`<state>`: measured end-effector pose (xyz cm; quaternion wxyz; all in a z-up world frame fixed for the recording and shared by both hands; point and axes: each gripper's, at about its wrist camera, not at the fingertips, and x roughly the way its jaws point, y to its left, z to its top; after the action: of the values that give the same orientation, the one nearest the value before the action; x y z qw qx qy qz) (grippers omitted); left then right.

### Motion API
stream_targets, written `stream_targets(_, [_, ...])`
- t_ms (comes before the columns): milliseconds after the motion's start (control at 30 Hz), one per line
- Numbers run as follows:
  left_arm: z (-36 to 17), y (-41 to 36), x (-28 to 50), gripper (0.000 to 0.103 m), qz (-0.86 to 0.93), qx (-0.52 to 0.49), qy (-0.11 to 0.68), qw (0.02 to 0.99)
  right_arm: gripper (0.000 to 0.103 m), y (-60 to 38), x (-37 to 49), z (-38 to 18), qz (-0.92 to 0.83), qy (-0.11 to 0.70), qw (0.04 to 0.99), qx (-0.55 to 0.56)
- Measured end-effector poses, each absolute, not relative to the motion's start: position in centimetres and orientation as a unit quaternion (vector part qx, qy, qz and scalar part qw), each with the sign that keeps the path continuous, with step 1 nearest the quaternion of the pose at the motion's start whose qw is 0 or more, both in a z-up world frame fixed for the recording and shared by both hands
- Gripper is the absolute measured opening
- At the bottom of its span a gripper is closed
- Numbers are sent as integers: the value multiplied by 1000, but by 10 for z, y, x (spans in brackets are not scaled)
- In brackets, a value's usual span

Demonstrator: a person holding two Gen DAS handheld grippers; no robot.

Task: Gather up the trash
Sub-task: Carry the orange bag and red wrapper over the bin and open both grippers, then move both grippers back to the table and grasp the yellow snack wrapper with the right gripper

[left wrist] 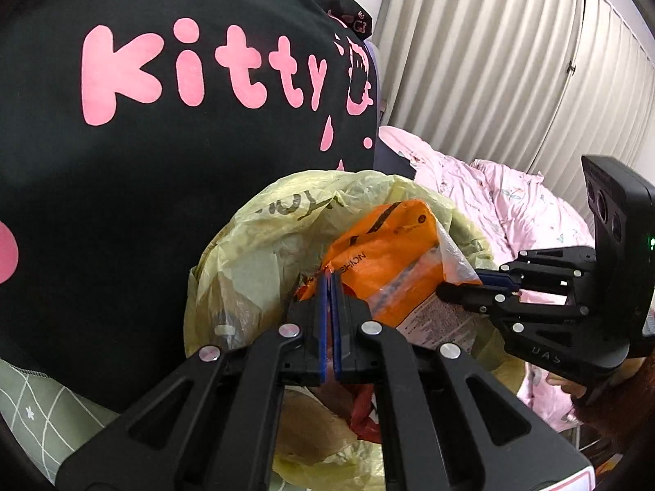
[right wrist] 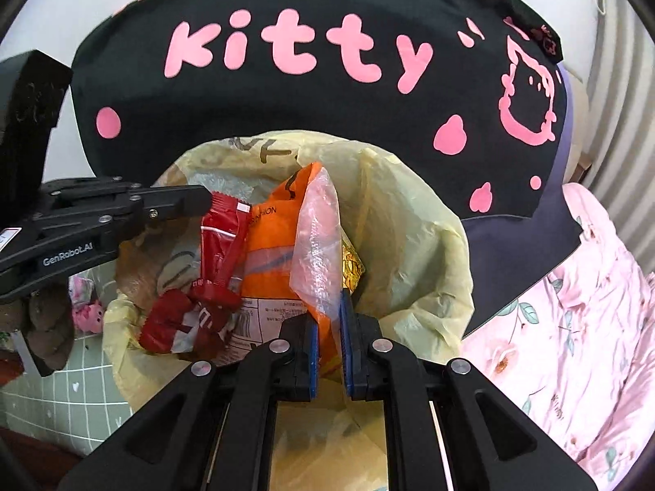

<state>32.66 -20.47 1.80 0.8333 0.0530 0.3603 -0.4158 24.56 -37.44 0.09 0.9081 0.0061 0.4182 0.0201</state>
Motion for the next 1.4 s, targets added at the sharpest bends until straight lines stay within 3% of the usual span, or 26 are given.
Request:
stream_targets(67, [20, -201, 330, 9, -423, 35, 366, 829, 16, -373, 241, 4, 13, 411, 912, 7])
stream_targets(100, [22, -197, 331, 20, -431, 22, 370, 823, 23, -372, 238, 6, 10, 406, 914, 8])
stream_targets(167, [29, -187, 328, 33, -442, 0, 368, 818, 28, -371, 235, 9, 9, 399, 917, 11])
stream_targets(300, [44, -165, 319, 39, -429, -22, 353, 831, 29, -369, 226, 13, -7, 392, 920, 5])
stream_targets(500, [50, -111, 298, 42, -355, -20, 326, 876, 30, -360, 209, 31, -14, 354, 935, 18])
stream_targets(800, [5, 2, 269, 42, -226, -41, 352, 907, 30, -282, 203, 52, 87, 308, 948, 1])
stream_targets(1267, [-50, 191, 206, 43, 10, -158, 378, 912, 31, -120, 243, -31, 283, 411, 864, -64])
stream_targets(1400, [-63, 225, 181, 44, 54, -182, 386, 903, 41, -82, 249, -49, 337, 425, 836, -88])
